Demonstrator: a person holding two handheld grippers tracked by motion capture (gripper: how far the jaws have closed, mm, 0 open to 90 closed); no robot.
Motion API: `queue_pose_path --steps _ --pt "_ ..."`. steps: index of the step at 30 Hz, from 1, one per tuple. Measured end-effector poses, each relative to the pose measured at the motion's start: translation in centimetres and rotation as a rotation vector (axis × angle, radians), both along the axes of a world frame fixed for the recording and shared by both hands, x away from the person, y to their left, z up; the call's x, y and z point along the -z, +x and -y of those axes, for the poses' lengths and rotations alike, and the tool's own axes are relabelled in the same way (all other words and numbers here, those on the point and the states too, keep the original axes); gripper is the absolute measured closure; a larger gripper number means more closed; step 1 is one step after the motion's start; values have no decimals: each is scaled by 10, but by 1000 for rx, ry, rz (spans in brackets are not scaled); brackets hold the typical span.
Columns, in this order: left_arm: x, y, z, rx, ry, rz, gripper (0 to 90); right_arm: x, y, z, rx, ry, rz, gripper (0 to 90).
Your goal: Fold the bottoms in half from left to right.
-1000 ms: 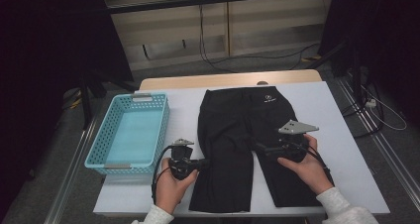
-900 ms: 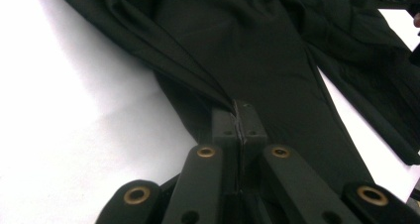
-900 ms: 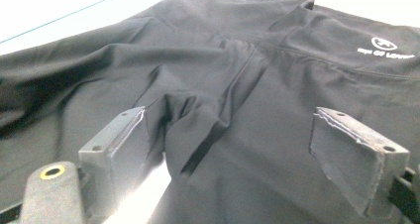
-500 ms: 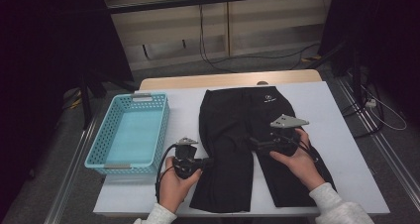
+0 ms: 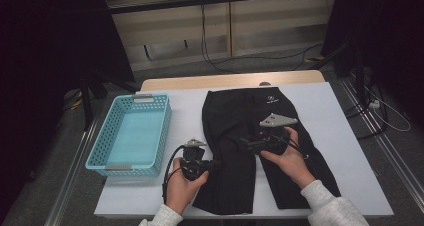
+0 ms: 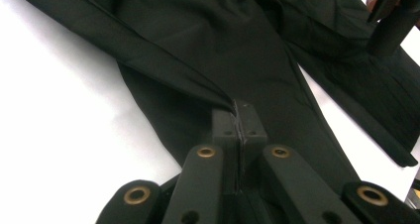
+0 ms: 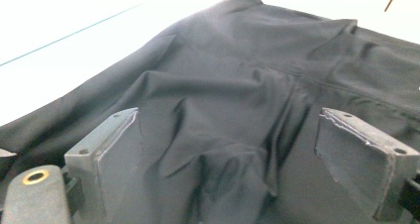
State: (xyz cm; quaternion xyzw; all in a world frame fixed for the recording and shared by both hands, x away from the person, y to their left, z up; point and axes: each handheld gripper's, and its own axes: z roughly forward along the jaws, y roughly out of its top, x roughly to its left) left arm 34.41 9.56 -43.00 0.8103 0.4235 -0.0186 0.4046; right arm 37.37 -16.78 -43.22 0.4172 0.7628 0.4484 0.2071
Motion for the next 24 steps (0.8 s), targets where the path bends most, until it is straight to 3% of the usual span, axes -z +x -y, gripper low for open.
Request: queue_pose_path --steps 4,14,24 --pt "-1 -1 -1 -5 -5 18 895 0 1 -7 -12 -4 -4 103" --pt "2 -1 -6 -4 -19 4 895 2 7 -30 -47 3 -10 110" --pt "2 -4 -6 -19 -39 42 895 3 17 -58 -96 11 -12 116"
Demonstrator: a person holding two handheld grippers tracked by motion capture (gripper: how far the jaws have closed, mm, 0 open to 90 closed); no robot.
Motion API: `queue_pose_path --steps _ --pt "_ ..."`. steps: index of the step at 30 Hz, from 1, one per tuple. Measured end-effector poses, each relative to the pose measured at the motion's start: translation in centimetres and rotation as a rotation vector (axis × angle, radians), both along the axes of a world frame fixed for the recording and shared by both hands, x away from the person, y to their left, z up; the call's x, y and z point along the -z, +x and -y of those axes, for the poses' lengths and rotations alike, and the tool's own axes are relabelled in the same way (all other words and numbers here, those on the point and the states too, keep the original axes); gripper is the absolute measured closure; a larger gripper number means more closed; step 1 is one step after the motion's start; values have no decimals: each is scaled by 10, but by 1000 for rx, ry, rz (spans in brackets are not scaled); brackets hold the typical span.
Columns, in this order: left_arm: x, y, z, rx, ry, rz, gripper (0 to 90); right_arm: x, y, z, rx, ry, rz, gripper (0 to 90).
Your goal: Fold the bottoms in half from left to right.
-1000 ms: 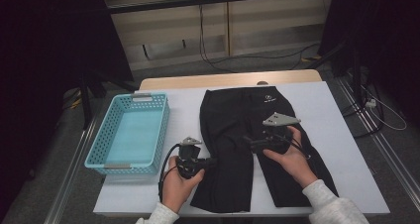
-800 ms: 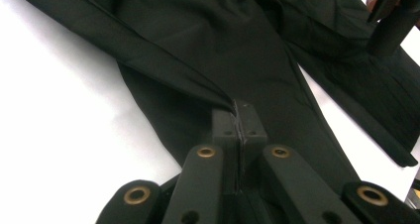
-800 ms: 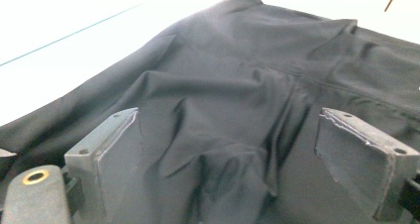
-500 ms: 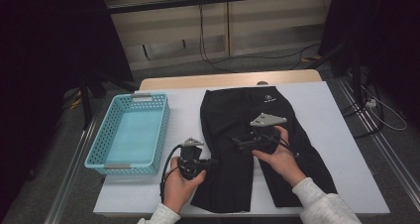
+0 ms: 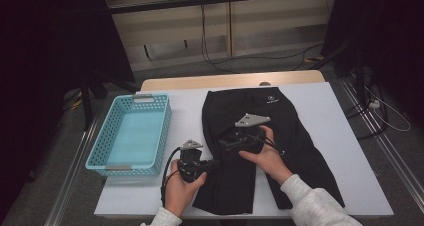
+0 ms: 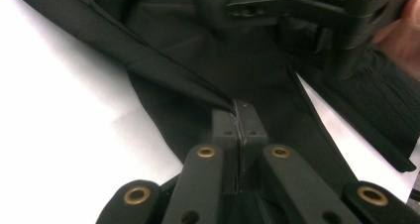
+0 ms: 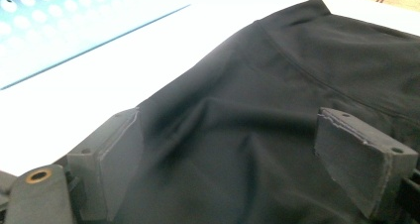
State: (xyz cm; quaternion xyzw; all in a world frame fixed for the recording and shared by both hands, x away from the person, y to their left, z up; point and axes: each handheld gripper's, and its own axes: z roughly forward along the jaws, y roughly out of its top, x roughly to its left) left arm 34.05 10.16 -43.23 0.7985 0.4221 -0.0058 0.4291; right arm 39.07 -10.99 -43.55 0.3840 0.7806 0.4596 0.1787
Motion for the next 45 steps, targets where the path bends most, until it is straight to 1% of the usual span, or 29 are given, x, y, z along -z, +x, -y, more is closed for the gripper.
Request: queue_pose_path --steps 6,10,14,16,18,20,22,24,25,26,28,29,30,31,32,33,34,35,37,39,41,45 --pt "0 1 2 1 -1 5 895 7 6 -11 -12 -17 -19 111" --pt "1 1 3 3 -2 10 895 10 8 -16 -16 -17 -29 111" --pt "1 1 3 6 -7 9 894 10 12 -21 -11 2 -25 127" --pt "1 1 3 14 -19 6 895 11 15 -26 -28 7 -33 127" --pt "0 1 2 16 -26 13 895 13 18 -34 -46 -7 -30 129" --pt "0 1 2 12 -29 18 895 15 22 -39 -56 5 -42 143" --pt "0 1 2 15 -29 20 895 17 25 -46 -68 -6 -45 148" --pt "0 1 1 12 -30 19 895 20 28 -53 -90 -12 -60 165" --pt "0 1 1 13 -32 18 895 22 29 -55 -93 -27 -60 171" --pt "0 1 1 15 -35 19 895 24 29 -58 -93 -53 -49 198" --pt "-1 0 1 17 -42 21 895 26 30 -60 -103 -88 -46 358" --pt "-1 0 1 16 -45 24 895 27 31 -60 -100 -99 -55 402" --pt "-1 0 1 20 -44 27 895 28 33 -58 -101 -102 -67 511" --pt "-2 0 2 20 -43 31 895 28 34 -55 -103 -96 -76 666" --pt "-2 0 2 19 -47 34 895 27 36 -52 -104 -86 -77 753" --pt "-3 0 2 21 -44 36 895 26 38 -48 -100 -66 -86 813" --pt "-3 0 2 19 -47 40 895 24 39 -43 -97 -53 -86 856" --pt "-3 0 2 16 -53 44 895 21 39 -39 -93 -46 -81 871" --pt "-4 1 3 28 -59 47 895 14 37 -30 -89 -22 -76 882" --pt "-5 1 5 28 -69 54 895 7 34 -21 -73 -29 -54 884" --pt "-6 1 7 34 -76 59 895 1 31 -11 -62 -6 -46 884" --pt "-7 2 16 46 -87 67 896 -5 24 10 -27 -9 -42 882"
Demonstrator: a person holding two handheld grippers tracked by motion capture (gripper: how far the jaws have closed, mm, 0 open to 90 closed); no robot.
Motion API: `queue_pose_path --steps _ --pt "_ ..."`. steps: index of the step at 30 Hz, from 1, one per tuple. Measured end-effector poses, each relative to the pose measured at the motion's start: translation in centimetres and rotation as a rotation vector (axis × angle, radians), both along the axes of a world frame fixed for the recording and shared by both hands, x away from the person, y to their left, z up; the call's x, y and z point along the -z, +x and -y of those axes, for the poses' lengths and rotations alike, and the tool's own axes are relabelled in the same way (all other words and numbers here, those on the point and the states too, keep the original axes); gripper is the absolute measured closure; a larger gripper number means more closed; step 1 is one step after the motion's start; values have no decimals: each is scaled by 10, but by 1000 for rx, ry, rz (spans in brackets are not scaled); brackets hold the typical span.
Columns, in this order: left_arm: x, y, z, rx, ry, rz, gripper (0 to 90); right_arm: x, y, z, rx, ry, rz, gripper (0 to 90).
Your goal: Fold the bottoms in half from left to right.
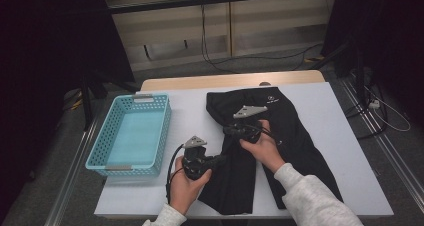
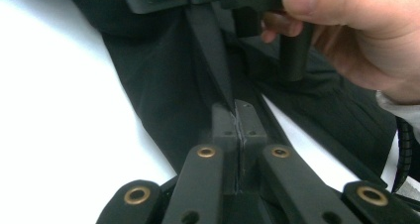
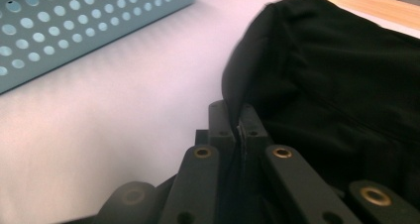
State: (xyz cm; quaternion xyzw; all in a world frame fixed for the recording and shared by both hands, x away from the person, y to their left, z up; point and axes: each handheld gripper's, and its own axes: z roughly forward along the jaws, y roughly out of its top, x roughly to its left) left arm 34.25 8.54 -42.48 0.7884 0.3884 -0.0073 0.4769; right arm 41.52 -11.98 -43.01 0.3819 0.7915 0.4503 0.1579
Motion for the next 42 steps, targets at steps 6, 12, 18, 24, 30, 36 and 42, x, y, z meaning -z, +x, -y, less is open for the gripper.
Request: queue_pose_path --steps 6,12,18,24,30,36,42 --pt "5 -1 9 31 19 -13 896 3 -12 28 47 8 -21 860" --pt "7 -2 11 36 30 -14 896 12 -15 42 103 -65 -56 810" --pt "15 1 11 41 42 -37 896 16 -10 40 93 -79 -42 704" --pt "15 2 6 22 36 -44 896 18 -3 19 42 -103 -3 545" --pt "16 2 4 32 37 -58 896 19 10 3 38 -101 39 484" --pt "15 2 3 19 27 -48 896 20 22 -14 8 -94 47 500" --pt "14 1 0 6 17 -51 896 28 25 -37 -64 -135 45 491"
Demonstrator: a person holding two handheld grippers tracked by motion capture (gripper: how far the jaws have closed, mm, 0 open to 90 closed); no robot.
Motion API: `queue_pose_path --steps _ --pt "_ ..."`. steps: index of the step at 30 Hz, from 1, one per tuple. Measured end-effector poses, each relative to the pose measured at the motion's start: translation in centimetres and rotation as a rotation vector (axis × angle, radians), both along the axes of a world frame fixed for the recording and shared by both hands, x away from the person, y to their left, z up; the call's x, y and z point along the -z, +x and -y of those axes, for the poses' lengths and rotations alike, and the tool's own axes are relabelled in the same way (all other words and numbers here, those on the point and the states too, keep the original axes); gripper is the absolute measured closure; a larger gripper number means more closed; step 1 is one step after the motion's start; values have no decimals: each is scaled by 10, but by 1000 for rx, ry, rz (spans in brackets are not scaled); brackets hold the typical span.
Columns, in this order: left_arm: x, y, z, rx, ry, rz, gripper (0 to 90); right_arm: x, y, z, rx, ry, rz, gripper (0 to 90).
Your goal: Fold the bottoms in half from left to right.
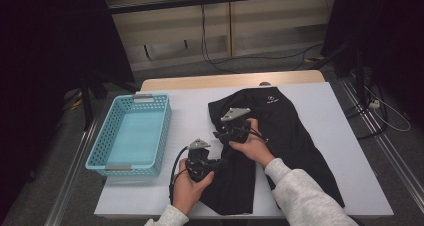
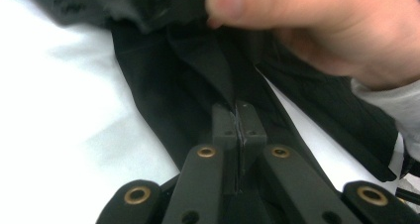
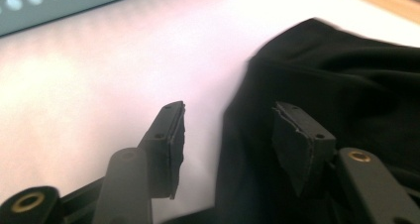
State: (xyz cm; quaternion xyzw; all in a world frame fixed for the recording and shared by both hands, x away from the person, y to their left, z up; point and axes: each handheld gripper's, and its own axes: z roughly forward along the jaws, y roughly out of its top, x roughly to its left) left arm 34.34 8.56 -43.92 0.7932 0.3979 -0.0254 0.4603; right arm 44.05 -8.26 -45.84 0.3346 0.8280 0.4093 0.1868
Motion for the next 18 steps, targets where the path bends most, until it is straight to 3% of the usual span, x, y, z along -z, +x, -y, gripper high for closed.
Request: queue_pose_path --steps 4,8,10,13,18 --pt "-2 0 -1 0 -1 9 896 4 4 -5 22 -50 8 680" --pt "-3 0 -1 -2 -9 10 896 -1 8 4 15 -40 -17 900" --pt "-3 1 -1 -3 -9 21 896 -6 8 12 21 -26 -18 900" --pt "-3 -1 1 -8 -15 32 896 -18 6 29 39 44 -12 900" --pt "-1 0 7 2 -15 31 895 -37 -4 67 93 47 13 900"
